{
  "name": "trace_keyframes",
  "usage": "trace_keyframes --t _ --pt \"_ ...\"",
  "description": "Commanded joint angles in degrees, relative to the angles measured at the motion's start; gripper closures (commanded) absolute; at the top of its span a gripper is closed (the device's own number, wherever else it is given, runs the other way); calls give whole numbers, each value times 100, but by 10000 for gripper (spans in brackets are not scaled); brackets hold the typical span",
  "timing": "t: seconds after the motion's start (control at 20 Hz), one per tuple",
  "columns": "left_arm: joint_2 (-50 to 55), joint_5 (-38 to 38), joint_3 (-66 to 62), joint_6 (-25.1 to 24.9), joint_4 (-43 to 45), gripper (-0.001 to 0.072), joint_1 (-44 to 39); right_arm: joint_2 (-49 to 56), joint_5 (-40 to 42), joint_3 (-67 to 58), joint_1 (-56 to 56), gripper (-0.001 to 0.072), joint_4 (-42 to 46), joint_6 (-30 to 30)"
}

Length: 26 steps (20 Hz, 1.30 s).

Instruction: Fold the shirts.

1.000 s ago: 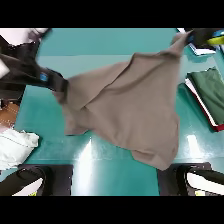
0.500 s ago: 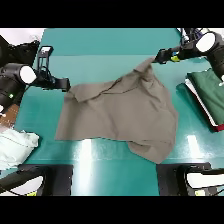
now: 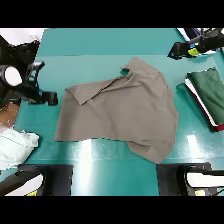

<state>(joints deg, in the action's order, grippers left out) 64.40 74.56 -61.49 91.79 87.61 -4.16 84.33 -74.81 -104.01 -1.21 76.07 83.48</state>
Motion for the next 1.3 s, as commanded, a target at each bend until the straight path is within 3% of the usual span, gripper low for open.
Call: trace_keyframes --t 0.0,0.3,0.7,0.8,0.85,0.9,0.95,1.05,1.1,1.15,1.25 --pt "-748 243 1169 -17 -155 61 46 -251 -457 24 -79 225 -7 0" --pt "-1113 -267 2581 262 -341 61 46 -822 -289 1095 -260 225 -4 0" --pt "-1040 -1054 3121 428 -619 61 44 -1818 527 2426 -247 234 2 0" --pt "-1036 -1110 3123 428 -627 61 44 -2022 697 2603 -247 273 2 0" --pt "-1036 -1110 3126 426 -662 152 44 -2087 721 2649 -247 273 11 0" --pt "-1036 -1113 3126 417 -719 336 44 -2146 710 2682 -247 273 17 0" --pt "-1036 -1117 3126 400 -756 455 44 -2181 682 2682 -247 273 15 0" --pt "-1036 -1113 3126 385 -796 470 44 -2223 542 2677 -247 273 17 0" --pt "-1036 -1108 3126 385 -796 523 44 -2221 367 2680 -247 273 20 0" --pt "-1036 -1091 3123 367 -800 683 44 -2214 109 2684 -247 273 66 0" --pt "-1045 -914 3067 271 -820 682 44 -2218 -520 2734 -247 273 212 0"
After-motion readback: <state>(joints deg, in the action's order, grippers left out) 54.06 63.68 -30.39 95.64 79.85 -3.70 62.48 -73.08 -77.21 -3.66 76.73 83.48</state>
